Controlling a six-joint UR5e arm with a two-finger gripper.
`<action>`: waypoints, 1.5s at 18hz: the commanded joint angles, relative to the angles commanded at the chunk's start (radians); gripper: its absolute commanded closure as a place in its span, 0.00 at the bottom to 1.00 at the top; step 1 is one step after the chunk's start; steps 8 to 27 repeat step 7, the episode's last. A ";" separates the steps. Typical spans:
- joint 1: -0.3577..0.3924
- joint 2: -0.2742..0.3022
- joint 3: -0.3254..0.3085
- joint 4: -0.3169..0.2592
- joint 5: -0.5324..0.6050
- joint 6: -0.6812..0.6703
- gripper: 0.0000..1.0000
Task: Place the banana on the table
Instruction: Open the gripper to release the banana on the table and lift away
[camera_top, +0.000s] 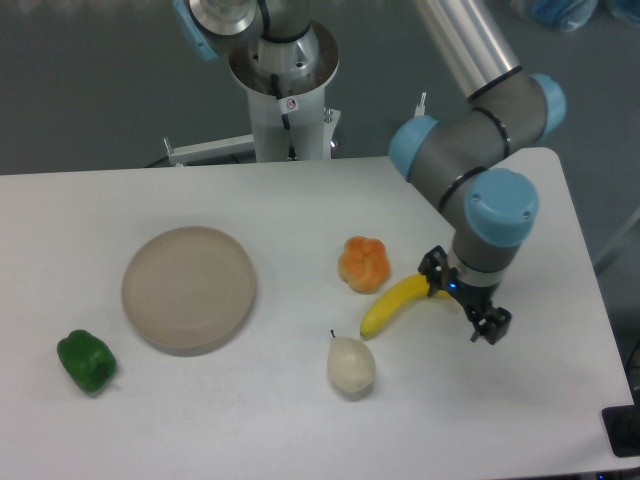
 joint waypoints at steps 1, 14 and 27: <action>0.006 -0.017 0.021 -0.002 -0.002 0.000 0.00; 0.031 -0.046 0.054 0.000 -0.006 0.000 0.00; 0.031 -0.046 0.054 0.000 -0.006 0.000 0.00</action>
